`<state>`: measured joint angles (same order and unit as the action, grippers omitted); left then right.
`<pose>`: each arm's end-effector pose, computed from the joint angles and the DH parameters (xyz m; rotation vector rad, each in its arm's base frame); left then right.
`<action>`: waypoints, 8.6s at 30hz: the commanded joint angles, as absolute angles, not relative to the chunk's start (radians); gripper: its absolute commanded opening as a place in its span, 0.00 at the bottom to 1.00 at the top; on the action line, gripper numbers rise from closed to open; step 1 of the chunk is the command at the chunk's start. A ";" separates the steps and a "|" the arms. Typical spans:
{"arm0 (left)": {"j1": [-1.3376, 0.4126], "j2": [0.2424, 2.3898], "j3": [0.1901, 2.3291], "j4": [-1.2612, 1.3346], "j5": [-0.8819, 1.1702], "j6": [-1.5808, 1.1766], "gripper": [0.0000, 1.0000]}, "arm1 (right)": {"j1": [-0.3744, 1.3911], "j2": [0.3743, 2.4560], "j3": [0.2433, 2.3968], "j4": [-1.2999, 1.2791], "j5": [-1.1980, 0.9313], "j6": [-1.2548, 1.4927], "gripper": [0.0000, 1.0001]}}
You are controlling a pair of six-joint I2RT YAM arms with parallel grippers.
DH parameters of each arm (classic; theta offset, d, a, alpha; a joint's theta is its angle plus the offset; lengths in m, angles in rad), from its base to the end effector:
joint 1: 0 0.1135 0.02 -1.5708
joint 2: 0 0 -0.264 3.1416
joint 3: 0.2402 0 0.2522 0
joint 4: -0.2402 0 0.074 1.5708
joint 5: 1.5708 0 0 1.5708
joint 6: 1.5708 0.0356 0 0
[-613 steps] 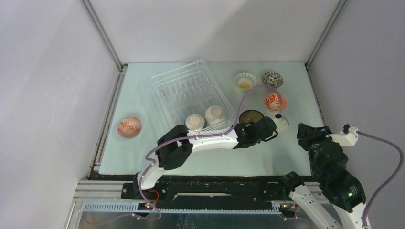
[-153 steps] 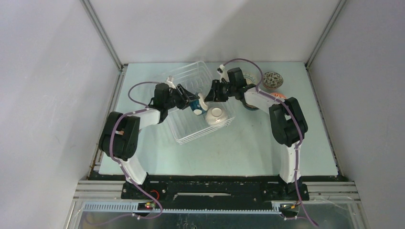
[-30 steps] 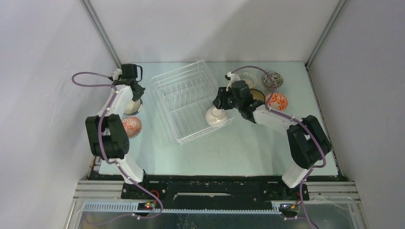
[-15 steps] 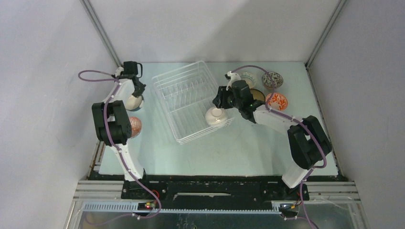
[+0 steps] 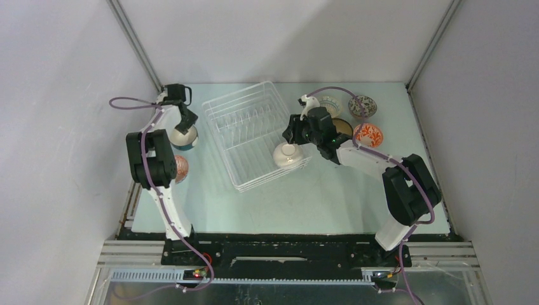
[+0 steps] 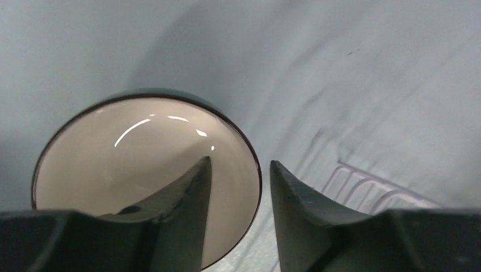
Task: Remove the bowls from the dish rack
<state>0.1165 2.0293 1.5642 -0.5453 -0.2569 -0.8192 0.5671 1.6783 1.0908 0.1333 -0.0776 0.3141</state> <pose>0.4363 0.0602 0.2021 -1.2249 2.2158 0.0562 0.3223 0.2085 0.2421 -0.3127 2.0587 0.6276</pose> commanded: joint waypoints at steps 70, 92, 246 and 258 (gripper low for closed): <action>-0.217 0.775 0.599 -0.272 0.012 -0.652 0.76 | 0.807 1.872 1.405 -0.234 0.194 0.220 0.32; -0.236 0.877 0.719 -0.234 0.154 -0.650 0.77 | 0.763 1.810 1.512 -0.288 0.102 0.217 0.36; -0.388 1.567 1.038 -0.169 0.223 -0.819 1.00 | 0.524 2.029 1.516 -0.325 -0.221 0.345 0.14; -0.404 1.582 1.033 -0.147 0.199 -0.871 1.00 | 0.522 2.033 1.516 -0.332 -0.209 0.335 0.14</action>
